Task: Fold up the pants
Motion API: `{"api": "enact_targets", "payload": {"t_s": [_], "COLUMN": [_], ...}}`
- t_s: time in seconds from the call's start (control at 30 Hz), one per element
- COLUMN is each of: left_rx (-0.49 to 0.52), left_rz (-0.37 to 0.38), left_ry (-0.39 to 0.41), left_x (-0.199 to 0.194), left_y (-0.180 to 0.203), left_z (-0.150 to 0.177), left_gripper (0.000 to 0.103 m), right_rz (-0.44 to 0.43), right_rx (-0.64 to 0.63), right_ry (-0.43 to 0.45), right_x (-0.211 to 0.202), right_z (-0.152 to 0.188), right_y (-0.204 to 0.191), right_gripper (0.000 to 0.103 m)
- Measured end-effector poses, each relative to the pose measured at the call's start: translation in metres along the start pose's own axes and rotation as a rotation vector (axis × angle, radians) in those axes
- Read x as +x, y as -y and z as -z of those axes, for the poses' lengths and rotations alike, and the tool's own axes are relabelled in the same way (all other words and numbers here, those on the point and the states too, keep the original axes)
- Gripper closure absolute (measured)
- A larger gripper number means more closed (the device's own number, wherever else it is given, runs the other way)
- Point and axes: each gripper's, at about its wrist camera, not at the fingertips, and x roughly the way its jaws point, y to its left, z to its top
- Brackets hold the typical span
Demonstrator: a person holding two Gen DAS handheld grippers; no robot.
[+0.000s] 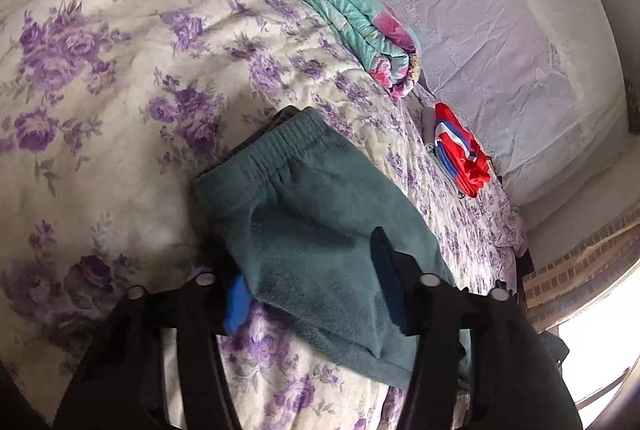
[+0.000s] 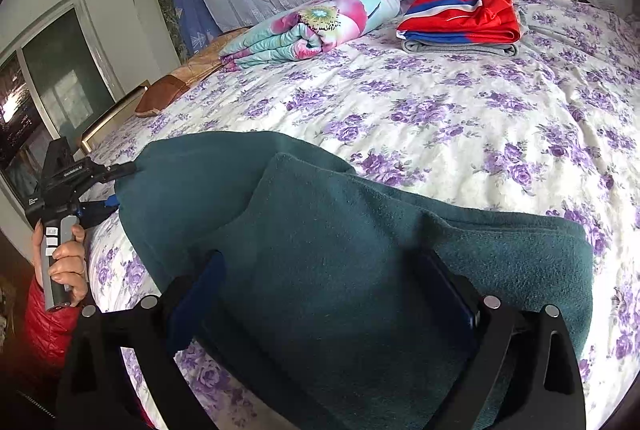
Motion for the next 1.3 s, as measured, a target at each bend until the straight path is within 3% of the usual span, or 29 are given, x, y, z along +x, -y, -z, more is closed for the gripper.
{"api": "enact_targets", "payload": {"t_s": [0.07, 0.13, 0.2, 0.3, 0.37, 0.5, 0.7, 0.77, 0.83, 0.9, 1.0, 1.03, 1.07, 1.13, 1.2, 1.23, 1.3], "left_rx": [-0.017, -0.024, -0.008, 0.090, 0.165, 0.386, 0.760, 0.892, 1.033, 1.151, 1.267, 1.297, 1.320, 1.337, 1.344, 1.338, 1.308], "left_rz": [-0.013, 0.005, 0.003, -0.039, -0.076, -0.162, -0.173, -0.157, -0.125, -0.084, -0.087, -0.132, -0.181, -0.167, -0.104, -0.083, -0.083], "left_ry": [0.003, 0.012, 0.029, 0.076, 0.112, 0.164, 0.174, 0.171, 0.165, 0.106, -0.016, -0.044, -0.060, -0.047, -0.024, 0.007, 0.091], "left_x": [0.000, -0.004, -0.011, -0.024, -0.033, -0.044, -0.027, -0.013, 0.003, 0.027, 0.078, 0.094, 0.105, 0.103, 0.083, 0.072, 0.052], "left_y": [-0.004, -0.005, 0.000, 0.024, 0.046, 0.114, 0.238, 0.278, 0.316, 0.342, 0.348, 0.344, 0.339, 0.332, 0.332, 0.333, 0.332], "left_z": [0.001, 0.001, 0.001, 0.002, 0.005, 0.020, 0.072, 0.103, 0.146, 0.194, 0.264, 0.282, 0.297, 0.309, 0.307, 0.303, 0.285], "left_gripper": [0.082, 0.092, 0.093, 0.094, 0.095, 0.095, 0.095, 0.095, 0.095, 0.094, 0.078, 0.058, 0.050, 0.047, 0.029, 0.012, 0.008], "right_rz": [0.060, 0.100, 0.184, 0.319, 0.316, 0.222, 0.443, 0.467, 0.385, 0.275, 0.231, 0.231, 0.234, 0.229, 0.218, 0.216, 0.218], "right_rx": [0.021, 0.013, -0.018, -0.102, -0.113, 0.004, 0.173, 0.273, 0.425, 0.558, 0.582, 0.579, 0.569, 0.560, 0.560, 0.559, 0.553], "right_ry": [0.110, 0.162, 0.096, -0.096, -0.097, 0.116, 0.214, 0.229, 0.234, 0.242, 0.303, 0.297, 0.292, 0.292, 0.296, 0.298, 0.300], "right_x": [-0.025, -0.046, -0.048, -0.017, -0.012, -0.061, -0.116, -0.127, -0.130, -0.132, -0.139, -0.137, -0.135, -0.134, -0.134, -0.133, -0.137], "right_z": [0.001, 0.004, 0.006, 0.022, 0.030, 0.027, 0.035, 0.047, 0.062, 0.072, 0.077, 0.077, 0.076, 0.075, 0.076, 0.076, 0.077], "right_y": [0.001, 0.002, 0.006, 0.015, 0.018, 0.037, 0.106, 0.134, 0.167, 0.193, 0.200, 0.199, 0.198, 0.197, 0.198, 0.197, 0.195], "right_gripper": [0.006, 0.006, 0.006, 0.006, 0.005, 0.005, 0.004, 0.004, 0.004, 0.004, 0.004, 0.004, 0.004, 0.004, 0.004, 0.004, 0.004]}}
